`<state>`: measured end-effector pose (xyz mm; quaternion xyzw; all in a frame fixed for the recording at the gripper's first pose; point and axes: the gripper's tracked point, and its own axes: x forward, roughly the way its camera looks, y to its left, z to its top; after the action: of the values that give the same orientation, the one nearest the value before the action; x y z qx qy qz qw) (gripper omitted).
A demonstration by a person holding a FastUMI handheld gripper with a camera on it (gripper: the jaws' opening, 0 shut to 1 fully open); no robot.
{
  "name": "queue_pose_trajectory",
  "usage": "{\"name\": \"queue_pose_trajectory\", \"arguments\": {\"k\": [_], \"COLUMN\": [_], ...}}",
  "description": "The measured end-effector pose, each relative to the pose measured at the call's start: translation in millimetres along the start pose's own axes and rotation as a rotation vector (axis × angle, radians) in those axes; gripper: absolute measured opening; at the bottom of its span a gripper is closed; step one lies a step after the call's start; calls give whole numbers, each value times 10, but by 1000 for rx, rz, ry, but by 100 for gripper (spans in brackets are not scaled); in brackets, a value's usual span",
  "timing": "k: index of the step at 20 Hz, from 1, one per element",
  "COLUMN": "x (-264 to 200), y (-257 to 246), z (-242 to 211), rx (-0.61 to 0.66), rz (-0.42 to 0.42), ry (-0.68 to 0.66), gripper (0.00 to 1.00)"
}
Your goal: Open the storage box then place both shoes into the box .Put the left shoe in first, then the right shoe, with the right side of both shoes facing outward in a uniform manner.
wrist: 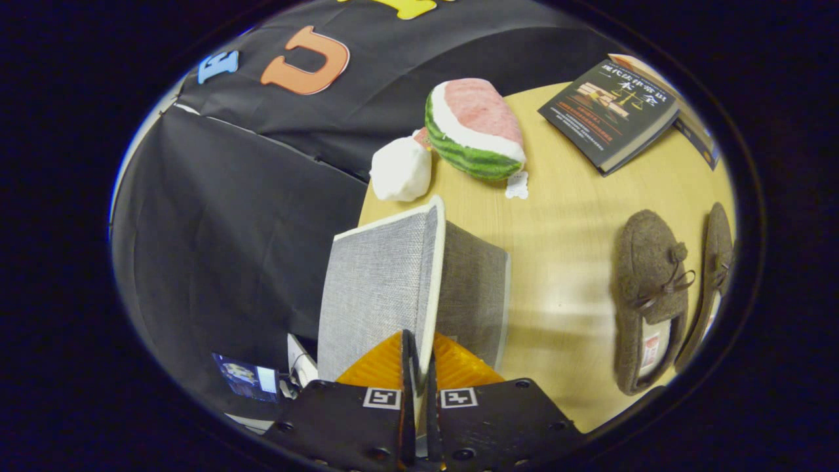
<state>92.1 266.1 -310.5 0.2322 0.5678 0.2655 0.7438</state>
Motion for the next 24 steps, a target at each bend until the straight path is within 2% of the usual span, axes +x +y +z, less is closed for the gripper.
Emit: {"name": "queue_pose_trajectory", "arguments": {"k": [1, 8, 12, 14, 17, 24], "x": [-51, -391, -563, -564, -505, -244], "y": [7, 568, 981, 1184, 1328, 2108], "z": [18, 88, 160, 141, 161, 67], "rx": [10, 19, -10, -31, -38, -62], "rz": [-3, 79, 76, 67, 9, 62], "ry": [0, -28, -58, -59, -66, -32], "gripper": [1, 0, 1, 0, 0, 0]}}
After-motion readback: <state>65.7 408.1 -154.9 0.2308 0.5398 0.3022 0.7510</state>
